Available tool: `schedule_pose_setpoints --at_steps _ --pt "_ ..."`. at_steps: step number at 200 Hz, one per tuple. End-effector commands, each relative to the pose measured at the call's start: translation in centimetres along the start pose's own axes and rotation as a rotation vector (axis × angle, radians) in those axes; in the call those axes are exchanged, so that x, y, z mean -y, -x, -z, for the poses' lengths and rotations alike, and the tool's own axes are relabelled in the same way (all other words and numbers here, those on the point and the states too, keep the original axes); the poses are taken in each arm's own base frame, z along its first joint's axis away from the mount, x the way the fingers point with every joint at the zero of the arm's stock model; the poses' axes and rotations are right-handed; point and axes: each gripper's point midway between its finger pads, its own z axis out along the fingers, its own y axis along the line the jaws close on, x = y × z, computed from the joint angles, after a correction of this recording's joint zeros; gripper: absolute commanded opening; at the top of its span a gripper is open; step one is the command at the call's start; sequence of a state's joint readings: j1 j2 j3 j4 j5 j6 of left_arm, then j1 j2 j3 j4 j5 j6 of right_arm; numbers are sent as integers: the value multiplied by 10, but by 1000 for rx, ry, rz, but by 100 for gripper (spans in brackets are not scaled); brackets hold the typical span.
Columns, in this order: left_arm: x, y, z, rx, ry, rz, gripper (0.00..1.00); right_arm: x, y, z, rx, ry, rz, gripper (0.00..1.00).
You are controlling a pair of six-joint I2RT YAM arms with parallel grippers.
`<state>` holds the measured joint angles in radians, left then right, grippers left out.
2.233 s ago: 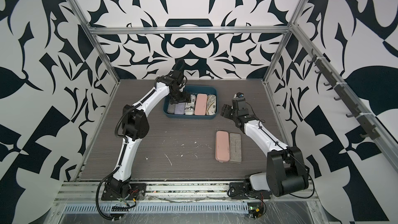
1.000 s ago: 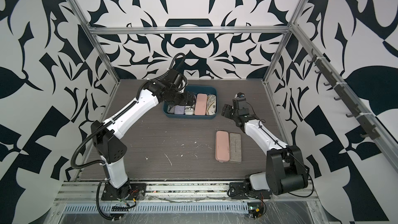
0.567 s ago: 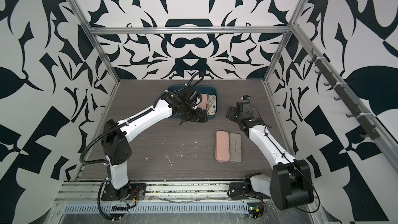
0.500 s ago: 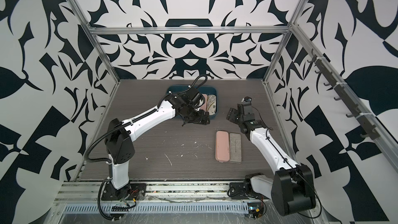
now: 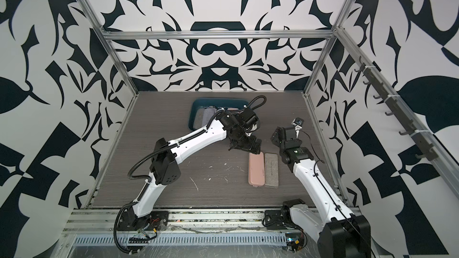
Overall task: Put the glasses cases into the storage boxes
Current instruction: Pick up the glasses case.
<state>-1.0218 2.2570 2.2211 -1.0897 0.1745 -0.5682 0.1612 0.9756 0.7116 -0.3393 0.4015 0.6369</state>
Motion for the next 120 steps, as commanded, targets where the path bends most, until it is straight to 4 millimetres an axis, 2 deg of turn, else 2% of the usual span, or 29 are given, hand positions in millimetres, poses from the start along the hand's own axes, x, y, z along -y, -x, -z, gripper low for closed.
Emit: schedule_pose_setpoints --at_steps 1,36,61,120 --pt "-16 -24 -16 -105 91 84 95 23 25 14 141 -79 -86 79" --pt "-5 -29 -32 -127 114 105 98 36 35 24 211 -90 -121 80" --pt "-1 -35 -44 -152 126 133 98 38 33 23 204 -83 -126 81" --pt "7 -41 -55 -160 144 142 99 39 29 23 202 -58 -154 81"
